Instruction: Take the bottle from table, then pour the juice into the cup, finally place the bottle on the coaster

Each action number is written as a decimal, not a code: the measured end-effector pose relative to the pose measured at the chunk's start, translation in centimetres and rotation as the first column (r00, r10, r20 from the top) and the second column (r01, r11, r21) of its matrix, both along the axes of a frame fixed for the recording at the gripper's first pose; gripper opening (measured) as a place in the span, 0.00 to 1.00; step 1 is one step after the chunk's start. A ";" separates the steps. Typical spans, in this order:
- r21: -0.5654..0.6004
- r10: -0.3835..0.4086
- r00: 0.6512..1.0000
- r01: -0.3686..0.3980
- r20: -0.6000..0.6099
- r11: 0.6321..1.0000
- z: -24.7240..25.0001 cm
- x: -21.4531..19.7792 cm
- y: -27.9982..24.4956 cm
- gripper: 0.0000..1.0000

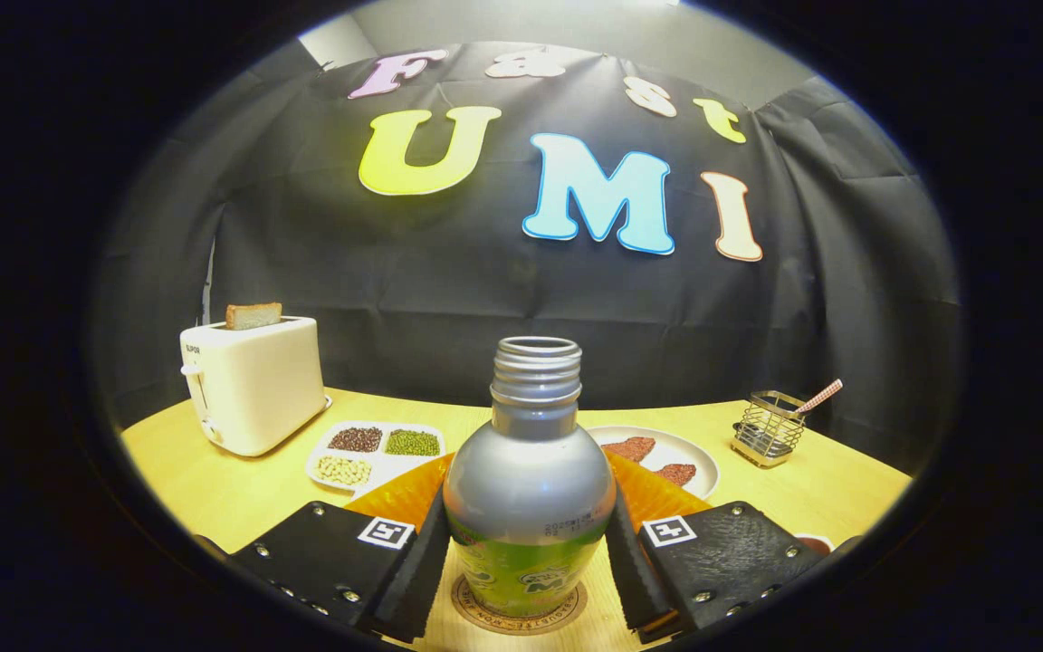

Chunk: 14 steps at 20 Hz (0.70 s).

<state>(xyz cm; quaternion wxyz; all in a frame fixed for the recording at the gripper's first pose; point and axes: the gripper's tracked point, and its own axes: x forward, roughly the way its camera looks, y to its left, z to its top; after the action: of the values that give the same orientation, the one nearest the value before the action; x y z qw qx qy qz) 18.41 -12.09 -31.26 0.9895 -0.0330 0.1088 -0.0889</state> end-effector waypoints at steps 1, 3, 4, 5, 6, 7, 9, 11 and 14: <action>0.012 -0.001 1.000 0.001 -0.004 1.000 -0.3 0.0 -0.1 0.77; 0.045 -0.017 1.000 0.016 0.004 0.999 -0.5 -0.2 -0.4 0.78; 0.062 -0.021 1.000 0.020 0.015 0.998 -0.2 -0.4 -0.6 0.77; 0.076 -0.025 1.000 0.023 0.019 0.997 -0.1 -0.3 -0.7 0.77; 0.084 -0.029 0.999 0.026 0.023 0.996 -0.2 -0.3 -0.8 0.77; 0.085 -0.028 0.999 0.026 0.024 0.996 -0.2 -0.1 -0.8 0.77; 0.086 -0.044 0.999 0.043 0.012 0.995 -0.2 -0.2 -1.1 0.79; 0.082 -0.056 0.998 0.058 -0.020 0.995 -0.6 -0.3 -1.1 0.84; 0.075 -0.012 1.000 0.012 -0.001 0.997 1.0 -1.2 -0.1 0.97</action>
<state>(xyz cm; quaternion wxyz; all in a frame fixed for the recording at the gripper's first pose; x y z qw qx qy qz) 17.17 -12.15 -30.27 0.9895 0.0050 0.1127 -0.0905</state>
